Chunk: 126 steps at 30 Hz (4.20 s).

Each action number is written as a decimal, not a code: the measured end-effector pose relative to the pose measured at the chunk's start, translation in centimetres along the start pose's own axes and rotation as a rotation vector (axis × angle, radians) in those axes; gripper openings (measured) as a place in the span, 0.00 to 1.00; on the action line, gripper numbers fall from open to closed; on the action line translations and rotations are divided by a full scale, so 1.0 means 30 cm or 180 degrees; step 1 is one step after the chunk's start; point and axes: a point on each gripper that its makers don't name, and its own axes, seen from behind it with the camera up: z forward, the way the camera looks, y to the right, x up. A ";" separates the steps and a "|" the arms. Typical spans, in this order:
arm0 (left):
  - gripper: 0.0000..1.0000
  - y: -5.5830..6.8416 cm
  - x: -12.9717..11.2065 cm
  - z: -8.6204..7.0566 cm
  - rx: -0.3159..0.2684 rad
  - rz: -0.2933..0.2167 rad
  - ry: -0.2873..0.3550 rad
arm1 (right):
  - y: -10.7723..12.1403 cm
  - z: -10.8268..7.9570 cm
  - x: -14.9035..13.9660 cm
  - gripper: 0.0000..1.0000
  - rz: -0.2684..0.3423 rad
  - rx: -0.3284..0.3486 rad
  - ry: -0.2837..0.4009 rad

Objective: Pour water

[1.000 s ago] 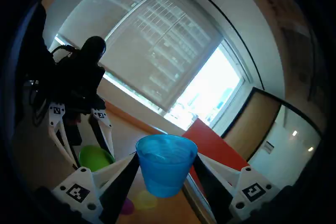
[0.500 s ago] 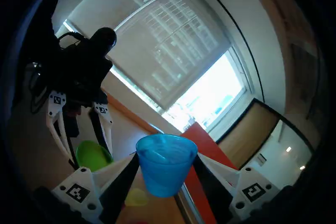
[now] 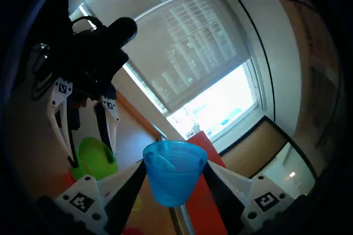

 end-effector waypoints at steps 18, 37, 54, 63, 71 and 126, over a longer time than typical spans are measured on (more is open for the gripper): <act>0.89 0.008 0.006 0.001 -0.0015 0.0013 0.0001 | 0.007 -0.002 -0.013 0.90 -0.0388 -0.0050 -0.0071; 0.89 0.002 0.009 0.001 -0.0001 0.0014 0.0010 | 0.037 -0.011 -0.007 0.90 -0.0544 -0.0144 -0.0072; 0.89 0.005 0.009 -0.001 0.0002 0.0023 0.0010 | 0.051 -0.022 0.015 0.90 -0.0747 -0.0181 -0.0043; 0.89 0.006 0.008 -0.001 0.0005 0.0021 0.0012 | 0.056 -0.028 0.026 0.90 -0.0833 -0.0210 -0.0033; 0.89 0.007 0.008 0.002 0.0003 0.0023 0.0013 | 0.058 -0.031 0.036 0.90 -0.0955 -0.0243 -0.0029; 0.89 0.006 -0.003 0.004 0.0001 0.0010 0.0037 | 0.065 -0.036 0.072 0.90 -0.1627 -0.0388 -0.0045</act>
